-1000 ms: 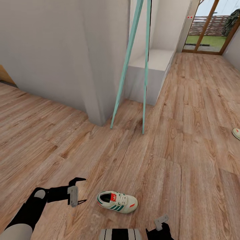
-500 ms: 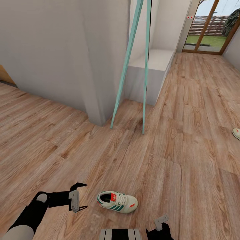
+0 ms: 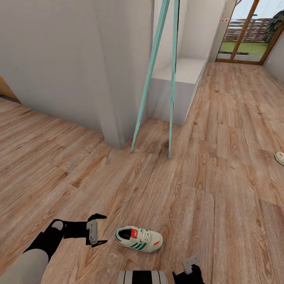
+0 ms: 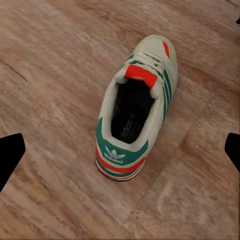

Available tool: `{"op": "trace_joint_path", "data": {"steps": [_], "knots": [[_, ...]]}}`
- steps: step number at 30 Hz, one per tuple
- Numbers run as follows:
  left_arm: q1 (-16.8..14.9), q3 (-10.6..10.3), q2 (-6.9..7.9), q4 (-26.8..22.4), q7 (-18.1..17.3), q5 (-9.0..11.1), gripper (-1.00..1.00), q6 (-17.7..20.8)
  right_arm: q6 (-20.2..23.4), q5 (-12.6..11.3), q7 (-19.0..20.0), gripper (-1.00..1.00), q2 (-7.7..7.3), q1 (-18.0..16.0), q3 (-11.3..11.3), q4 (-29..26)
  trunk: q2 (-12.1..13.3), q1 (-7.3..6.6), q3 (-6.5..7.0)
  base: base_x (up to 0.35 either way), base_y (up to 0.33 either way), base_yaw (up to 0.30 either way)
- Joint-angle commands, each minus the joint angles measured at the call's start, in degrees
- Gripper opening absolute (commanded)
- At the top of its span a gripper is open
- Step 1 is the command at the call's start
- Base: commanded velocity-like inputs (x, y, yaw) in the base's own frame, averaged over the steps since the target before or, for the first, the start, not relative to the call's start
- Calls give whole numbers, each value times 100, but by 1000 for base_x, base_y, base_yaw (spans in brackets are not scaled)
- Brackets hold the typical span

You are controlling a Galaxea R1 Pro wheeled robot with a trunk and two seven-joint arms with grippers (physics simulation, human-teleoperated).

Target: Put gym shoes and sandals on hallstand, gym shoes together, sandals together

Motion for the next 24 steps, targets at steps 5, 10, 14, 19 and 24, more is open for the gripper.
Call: {"op": "trace_joint_path", "data": {"steps": [5, 10, 14, 19, 24], "knots": [[-146, 2, 12, 238, 5, -23, 100, 54, 0, 0, 0, 100, 0, 3, 0, 0, 0, 0, 0, 0, 0, 0], [-197, 3, 22, 309, -2, -24, 100, -108, 0, 0, 0, 100, 0, 4, 0, 0, 0, 0, 0, 0, 0, 0], [-208, 3, 24, 324, -10, -22, 100, -257, 0, 0, 0, 100, 0, 5, 0, 0, 0, 0, 0, 0, 0, 0], [-214, 5, 24, 332, -12, -16, 100, -341, 0, 0, 0, 100, 0, 5, 0, 0, 0, 0, 0, 0, 0, 0], [-215, 29, 20, 334, -3, -2, 100, -538, -1, 0, 0, 100, 0, 5, 0, 0, 0, 0, 0, 0, 0, 0]]}}
